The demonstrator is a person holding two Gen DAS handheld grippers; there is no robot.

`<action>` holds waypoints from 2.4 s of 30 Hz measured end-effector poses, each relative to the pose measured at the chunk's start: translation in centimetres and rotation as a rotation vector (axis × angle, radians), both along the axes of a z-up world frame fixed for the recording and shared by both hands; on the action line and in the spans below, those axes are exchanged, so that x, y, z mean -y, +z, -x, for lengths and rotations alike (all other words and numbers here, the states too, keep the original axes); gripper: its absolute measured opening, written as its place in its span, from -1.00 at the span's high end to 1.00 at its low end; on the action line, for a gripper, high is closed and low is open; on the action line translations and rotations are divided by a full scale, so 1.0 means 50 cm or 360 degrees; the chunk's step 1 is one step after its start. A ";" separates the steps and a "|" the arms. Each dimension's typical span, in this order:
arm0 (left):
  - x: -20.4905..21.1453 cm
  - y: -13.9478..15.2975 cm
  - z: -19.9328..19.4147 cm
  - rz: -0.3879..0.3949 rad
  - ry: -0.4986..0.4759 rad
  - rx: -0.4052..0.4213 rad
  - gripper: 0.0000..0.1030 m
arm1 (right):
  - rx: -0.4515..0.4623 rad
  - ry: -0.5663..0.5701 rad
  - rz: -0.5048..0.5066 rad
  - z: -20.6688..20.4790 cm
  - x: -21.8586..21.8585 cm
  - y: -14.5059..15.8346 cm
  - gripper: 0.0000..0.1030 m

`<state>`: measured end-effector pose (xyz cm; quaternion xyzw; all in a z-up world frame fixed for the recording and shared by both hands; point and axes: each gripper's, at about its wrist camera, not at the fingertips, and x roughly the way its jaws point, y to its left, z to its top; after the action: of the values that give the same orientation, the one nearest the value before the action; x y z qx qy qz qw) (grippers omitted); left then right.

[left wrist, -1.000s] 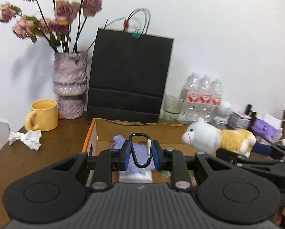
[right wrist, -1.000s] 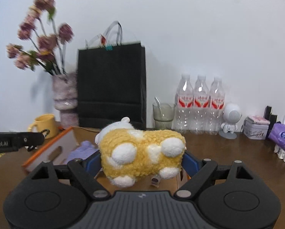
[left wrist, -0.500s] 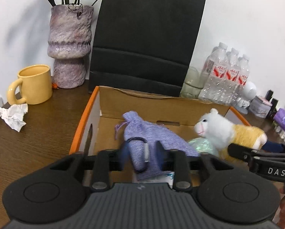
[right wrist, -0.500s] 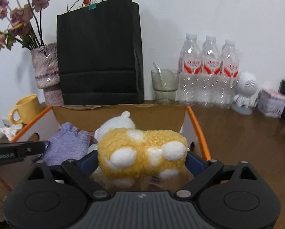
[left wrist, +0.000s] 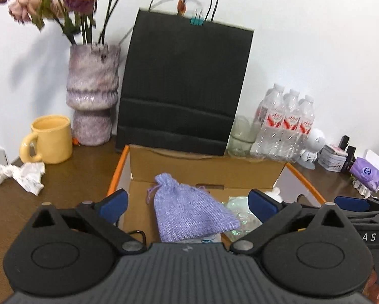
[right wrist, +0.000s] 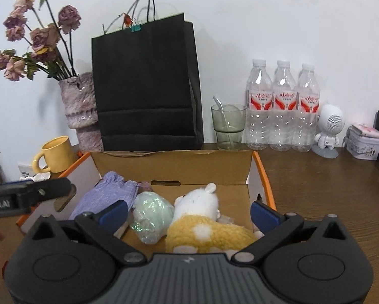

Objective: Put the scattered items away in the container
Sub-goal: 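Carry the carabiner and alpaca toy into the box and release both, then grasp the red rose with left while right grasps the white crumpled tissue, then drop the rose into the box with left while right drops the tissue in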

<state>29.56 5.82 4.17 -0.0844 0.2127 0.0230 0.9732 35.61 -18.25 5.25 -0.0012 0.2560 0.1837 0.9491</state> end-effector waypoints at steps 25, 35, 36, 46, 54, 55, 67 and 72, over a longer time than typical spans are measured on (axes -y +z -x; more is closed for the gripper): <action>-0.079 -0.117 0.215 -0.0188 0.0075 -0.0239 -1.00 | -0.0039 -0.0065 0.0216 0.202 0.112 -0.110 -0.98; -0.062 -0.144 0.185 -0.0126 0.0127 -0.0314 -0.75 | -0.0027 -0.0034 0.0266 0.195 0.079 -0.127 -0.67; -0.064 -0.145 0.183 -0.0115 0.0133 -0.0317 -0.71 | -0.0029 -0.0032 0.0260 0.193 0.079 -0.128 -0.63; -0.073 -0.162 0.175 -0.0042 0.0123 -0.0365 -0.23 | -0.0029 0.0026 0.0223 0.194 0.084 -0.130 0.35; -0.077 -0.165 0.185 -0.0045 0.0094 -0.0329 0.02 | -0.0013 0.0075 0.0205 0.210 0.086 -0.128 0.64; -0.077 -0.165 0.187 -0.0046 0.0092 -0.0325 0.02 | -0.0007 0.0074 0.0199 0.212 0.088 -0.127 0.65; -0.078 -0.155 0.205 -0.0052 0.0103 -0.0266 0.05 | 0.0034 0.0047 0.0129 0.223 0.104 -0.115 0.66; -0.070 -0.134 0.226 -0.0048 0.0090 -0.0185 0.05 | 0.0096 0.0021 0.0049 0.239 0.118 -0.096 0.66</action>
<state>18.27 9.34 -2.55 -0.0741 0.2659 0.0587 0.9593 23.68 -24.14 0.46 -0.0230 0.2300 0.1860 0.9550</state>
